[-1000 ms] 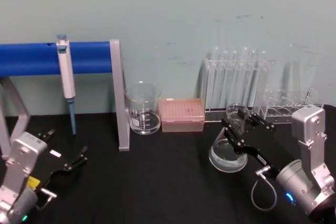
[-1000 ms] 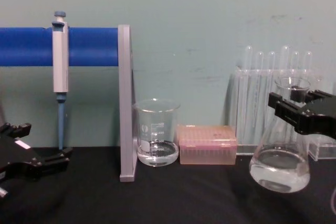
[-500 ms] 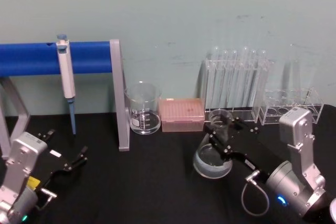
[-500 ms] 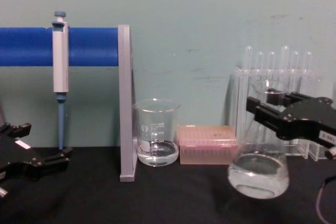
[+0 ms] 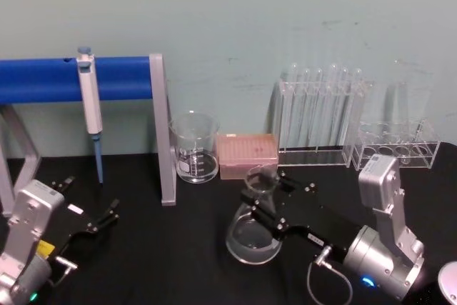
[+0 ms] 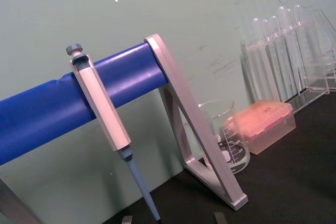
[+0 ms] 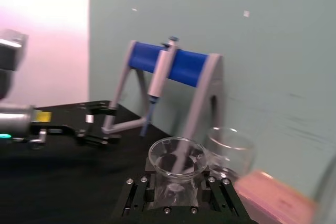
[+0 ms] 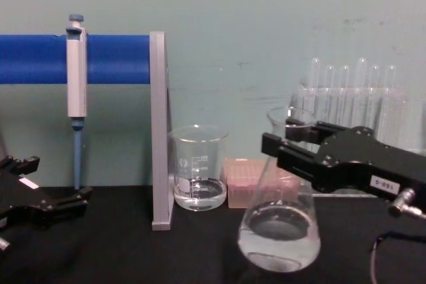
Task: Grasp the erlenmeyer flask with one hand, shake it three times, then place it back.
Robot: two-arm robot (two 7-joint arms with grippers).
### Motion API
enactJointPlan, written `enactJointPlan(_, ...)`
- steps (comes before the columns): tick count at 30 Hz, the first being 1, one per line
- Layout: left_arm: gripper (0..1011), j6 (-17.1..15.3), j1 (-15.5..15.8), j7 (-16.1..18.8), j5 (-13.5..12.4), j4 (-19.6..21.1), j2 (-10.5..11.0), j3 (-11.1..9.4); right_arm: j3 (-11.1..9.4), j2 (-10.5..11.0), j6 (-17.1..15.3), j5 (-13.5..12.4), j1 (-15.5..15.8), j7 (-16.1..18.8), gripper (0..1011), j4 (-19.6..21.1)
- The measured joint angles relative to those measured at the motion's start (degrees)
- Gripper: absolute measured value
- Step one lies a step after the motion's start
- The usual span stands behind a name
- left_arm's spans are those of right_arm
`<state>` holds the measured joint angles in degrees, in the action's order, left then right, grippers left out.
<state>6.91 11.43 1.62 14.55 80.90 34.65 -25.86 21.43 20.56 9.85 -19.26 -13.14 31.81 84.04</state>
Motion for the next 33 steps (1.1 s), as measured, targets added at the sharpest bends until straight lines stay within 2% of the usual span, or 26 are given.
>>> enactJointPlan(7, 1001, 0.0, 0.0, 0.0, 0.0, 0.0, 0.0, 0.0, 2.06, 1.18, 0.9, -2.18, -0.81, 4.05, 459, -0.1)
enactJointPlan(16, 1001, 0.0, 0.0, 0.0, 0.0, 0.0, 0.0, 0.0, 3.98, 2.4, 1.62, -3.74, -1.43, 6.08, 459, 0.03)
enactJointPlan(25, 1001, 0.0, 0.0, 0.0, 0.0, 0.0, 0.0, 0.0, 4.89, 3.09, 2.08, -4.71, -2.05, 6.04, 459, -0.13)
enactJointPlan(33, 1001, 0.0, 0.0, 0.0, 0.0, 0.0, 0.0, 0.0, 4.54, 2.8, 2.87, -5.12, -2.16, 3.75, 459, -0.83)
